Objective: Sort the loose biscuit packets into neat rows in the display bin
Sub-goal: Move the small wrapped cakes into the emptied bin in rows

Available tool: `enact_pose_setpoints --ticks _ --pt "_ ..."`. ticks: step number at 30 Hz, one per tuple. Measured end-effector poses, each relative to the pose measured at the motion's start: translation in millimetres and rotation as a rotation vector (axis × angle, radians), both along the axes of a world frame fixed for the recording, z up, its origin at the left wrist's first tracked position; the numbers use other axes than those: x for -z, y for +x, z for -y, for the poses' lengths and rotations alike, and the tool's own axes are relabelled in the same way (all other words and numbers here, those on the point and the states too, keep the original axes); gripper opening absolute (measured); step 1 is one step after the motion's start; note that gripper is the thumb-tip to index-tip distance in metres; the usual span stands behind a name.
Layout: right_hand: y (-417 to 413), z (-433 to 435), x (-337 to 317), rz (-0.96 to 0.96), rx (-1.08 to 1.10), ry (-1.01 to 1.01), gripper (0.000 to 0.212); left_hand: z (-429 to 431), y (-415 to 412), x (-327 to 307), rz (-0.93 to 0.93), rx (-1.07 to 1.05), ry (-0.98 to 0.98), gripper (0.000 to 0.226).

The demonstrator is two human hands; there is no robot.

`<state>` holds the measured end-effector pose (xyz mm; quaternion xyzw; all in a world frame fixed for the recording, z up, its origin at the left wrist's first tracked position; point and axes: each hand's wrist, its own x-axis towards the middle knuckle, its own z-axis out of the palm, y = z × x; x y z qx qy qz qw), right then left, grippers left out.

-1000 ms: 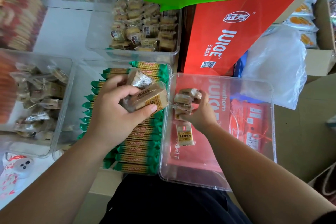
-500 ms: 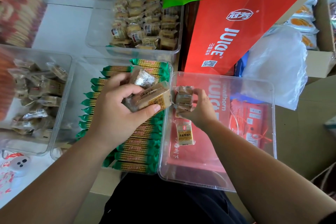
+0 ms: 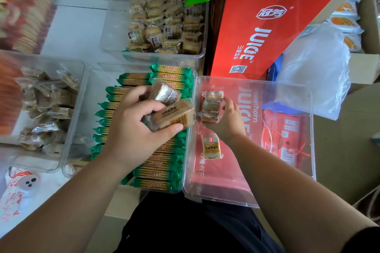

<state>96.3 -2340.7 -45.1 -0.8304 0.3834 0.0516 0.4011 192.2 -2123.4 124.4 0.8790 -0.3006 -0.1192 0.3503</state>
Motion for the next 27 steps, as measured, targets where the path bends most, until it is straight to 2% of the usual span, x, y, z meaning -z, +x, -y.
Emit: enact_pose_setpoints --ticks 2,3,5,7,9,12,16,19,22,27 --pt "-7 -1 -2 -0.103 0.018 0.05 0.13 1 -1 2 0.004 0.004 0.011 0.038" --pt "-12 -2 -2 -0.152 0.027 0.056 0.129 1 -2 4 0.01 0.006 0.01 0.036" --pt "-23 -7 -3 -0.245 -0.004 0.08 0.11 2 -3 6 0.024 0.008 0.003 0.035" --pt "-34 -16 -3 -0.326 -0.122 0.131 0.095 3 -4 7 0.036 0.015 -0.007 0.036" --pt "-41 -26 0 -0.334 -0.186 0.165 0.093 4 -4 7 0.047 0.025 -0.008 0.038" --pt "-43 -35 2 -0.29 -0.169 0.128 0.092 3 -5 6 0.046 0.031 0.006 0.038" --pt "-43 -34 -2 -0.344 -0.259 0.119 0.064 1 -4 7 0.064 0.041 -0.012 0.036" --pt "-46 -33 -10 -0.21 -0.2 0.125 0.044 -2 -5 8 0.077 0.056 -0.01 0.035" --pt "-45 -31 -17 0.027 -0.141 -0.016 0.032 -5 -6 10 0.089 0.074 -0.01 0.035" --pt "-38 -30 -16 0.076 -0.125 -0.08 0.027 -8 -5 12 0.099 0.097 0.011 0.039"
